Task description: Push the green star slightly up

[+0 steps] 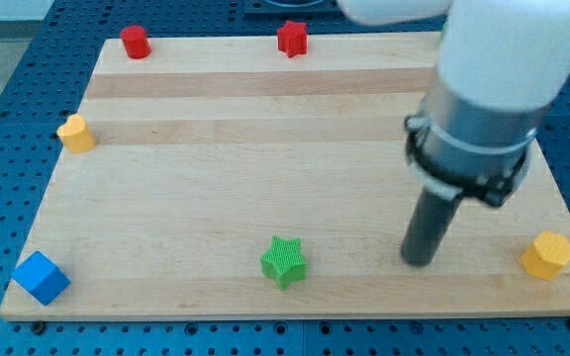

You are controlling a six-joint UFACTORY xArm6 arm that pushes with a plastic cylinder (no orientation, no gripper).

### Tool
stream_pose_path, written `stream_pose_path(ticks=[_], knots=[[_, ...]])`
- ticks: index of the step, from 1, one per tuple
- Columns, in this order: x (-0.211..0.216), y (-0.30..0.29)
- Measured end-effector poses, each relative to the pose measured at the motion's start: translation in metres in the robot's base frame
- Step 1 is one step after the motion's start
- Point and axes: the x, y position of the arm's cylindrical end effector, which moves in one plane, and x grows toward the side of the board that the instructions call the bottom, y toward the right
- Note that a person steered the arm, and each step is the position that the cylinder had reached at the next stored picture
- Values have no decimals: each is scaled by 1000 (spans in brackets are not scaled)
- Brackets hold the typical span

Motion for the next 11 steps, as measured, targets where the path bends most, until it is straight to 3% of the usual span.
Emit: stream_pose_path(ticks=[1,4,6,9,11], knots=[[35,-38],[37,-96],[35,-119],[-12,-122],[-4,-190]])
